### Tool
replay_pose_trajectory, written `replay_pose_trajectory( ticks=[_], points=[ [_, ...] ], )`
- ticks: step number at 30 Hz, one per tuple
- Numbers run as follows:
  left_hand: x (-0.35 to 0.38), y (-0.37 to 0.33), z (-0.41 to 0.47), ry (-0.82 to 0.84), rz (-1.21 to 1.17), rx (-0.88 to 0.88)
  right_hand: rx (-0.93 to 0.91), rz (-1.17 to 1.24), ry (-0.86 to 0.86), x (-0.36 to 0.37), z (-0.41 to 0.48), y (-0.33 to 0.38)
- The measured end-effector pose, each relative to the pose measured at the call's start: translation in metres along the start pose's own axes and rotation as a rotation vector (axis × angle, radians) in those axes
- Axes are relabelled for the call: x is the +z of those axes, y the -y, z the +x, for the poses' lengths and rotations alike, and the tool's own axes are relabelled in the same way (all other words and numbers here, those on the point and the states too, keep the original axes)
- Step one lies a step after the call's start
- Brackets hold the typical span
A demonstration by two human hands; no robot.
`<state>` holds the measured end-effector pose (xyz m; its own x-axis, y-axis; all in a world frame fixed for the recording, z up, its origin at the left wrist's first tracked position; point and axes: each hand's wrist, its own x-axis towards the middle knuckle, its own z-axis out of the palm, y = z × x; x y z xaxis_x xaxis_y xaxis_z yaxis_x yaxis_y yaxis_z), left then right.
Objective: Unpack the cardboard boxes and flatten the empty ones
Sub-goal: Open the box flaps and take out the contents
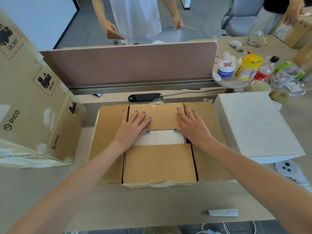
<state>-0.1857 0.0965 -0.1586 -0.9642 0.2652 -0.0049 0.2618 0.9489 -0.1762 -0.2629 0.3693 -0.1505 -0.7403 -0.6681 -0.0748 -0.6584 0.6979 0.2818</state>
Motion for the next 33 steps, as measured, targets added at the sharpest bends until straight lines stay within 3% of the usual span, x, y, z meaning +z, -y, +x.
replay_pose_trajectory(
  ticks=[3, 7, 12, 16, 20, 23, 28, 33],
  points=[
    [-0.005, 0.002, 0.001, -0.187, 0.03, 0.139, -0.238, -0.193, -0.133, -0.002, 0.001, -0.001],
    [-0.033, 0.007, 0.001, -0.346, -0.073, 0.222, -0.349, -0.106, -0.302, -0.029, -0.002, -0.009],
    [-0.058, 0.02, 0.035, -0.564, -0.216, 0.075, -0.18, 0.077, -0.552, -0.061, 0.033, -0.021],
    [-0.068, 0.031, 0.073, -0.601, -0.267, -0.032, -0.015, 0.161, -0.652, -0.075, 0.067, -0.027],
    [-0.056, 0.046, 0.098, -0.465, -0.263, -0.114, 0.147, 0.307, -0.539, -0.06, 0.1, -0.028],
    [-0.04, 0.051, 0.097, -0.211, -0.208, -0.159, 0.157, 0.386, -0.335, -0.045, 0.108, -0.022],
    [-0.007, 0.044, 0.081, 0.018, -0.265, -0.199, 0.117, 0.447, -0.13, -0.022, 0.1, -0.016],
    [0.018, 0.035, 0.071, 0.069, -0.28, -0.23, 0.094, 0.448, -0.012, 0.008, 0.089, -0.008]
  ],
)
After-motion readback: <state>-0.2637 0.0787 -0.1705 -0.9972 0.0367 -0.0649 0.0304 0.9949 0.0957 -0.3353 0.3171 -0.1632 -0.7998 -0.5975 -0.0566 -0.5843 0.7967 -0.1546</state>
